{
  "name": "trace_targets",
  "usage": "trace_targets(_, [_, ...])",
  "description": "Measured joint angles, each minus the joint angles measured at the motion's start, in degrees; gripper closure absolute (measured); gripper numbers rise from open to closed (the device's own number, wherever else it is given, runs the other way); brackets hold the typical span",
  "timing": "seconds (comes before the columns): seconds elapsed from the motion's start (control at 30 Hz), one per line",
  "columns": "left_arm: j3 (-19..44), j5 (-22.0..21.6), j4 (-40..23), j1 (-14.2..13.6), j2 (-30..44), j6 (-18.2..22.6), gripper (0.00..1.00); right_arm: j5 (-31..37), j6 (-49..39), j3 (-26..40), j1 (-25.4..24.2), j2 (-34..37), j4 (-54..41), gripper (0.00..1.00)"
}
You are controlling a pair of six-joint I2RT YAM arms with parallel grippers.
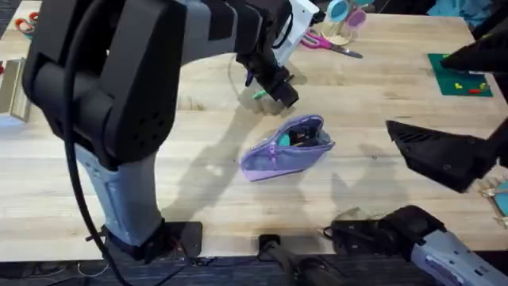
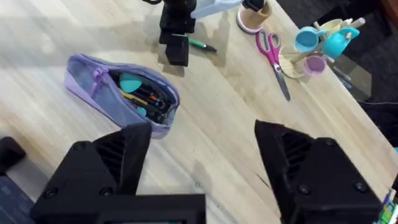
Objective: Unzip the bag, pick up the pens from the table one at a time and place them inside, then zip the bag closed.
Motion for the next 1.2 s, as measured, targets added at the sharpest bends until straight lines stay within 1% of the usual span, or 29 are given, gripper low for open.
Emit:
trace_targets(0.13, [1.0,-0.1,-1.7,0.0,0.5,0.3,0.027,0.0,0.0,0.0,0.0,0.0,0.0,0.005])
trace_targets(0.3, [1.2,-0.2,-2.1,0.0,0.5,0.7,0.061,0.0,0.0,0.0,0.0,0.0,0.0,0.005])
trace_targets(0.43, [1.2,-0.2,-2.1,0.2,0.5,0.7,0.157,0.0,0.0,0.0,0.0,0.0,0.0,0.005])
trace_targets(0.53, [1.2,-0.2,-2.3,0.3,0.5,0.6,0.308,0.0,0.0,0.0,0.0,0.0,0.0,0.005])
trace_targets(0.57, [1.2,-0.2,-2.3,0.3,0.5,0.7,0.372,0.0,0.0,0.0,0.0,0.0,0.0,0.005])
trace_targets(0.6, [1.2,-0.2,-2.3,0.3,0.6,0.6,0.413,0.0,0.0,0.0,0.0,0.0,0.0,0.005])
trace_targets(0.77, [1.3,0.8,-2.6,0.2,0.6,0.3,0.724,0.0,0.0,0.0,0.0,0.0,0.2,0.006])
trace_targets(0.83, [1.3,1.8,-2.9,0.2,0.5,0.2,0.877,0.0,0.0,0.0,0.0,0.0,0.6,0.006])
trace_targets(0.87, [1.3,2.0,-2.9,0.2,0.5,0.2,0.929,0.0,0.0,0.0,0.0,0.0,1.0,0.006])
trace_targets(0.93, [1.3,2.1,-2.7,0.1,0.5,0.2,0.953,0.0,0.0,0.0,0.0,0.0,1.5,0.006])
trace_targets(1.2, [1.4,2.4,-2.9,0.3,0.5,-0.3,0.960,0.0,0.0,0.0,0.0,0.0,1.4,0.005])
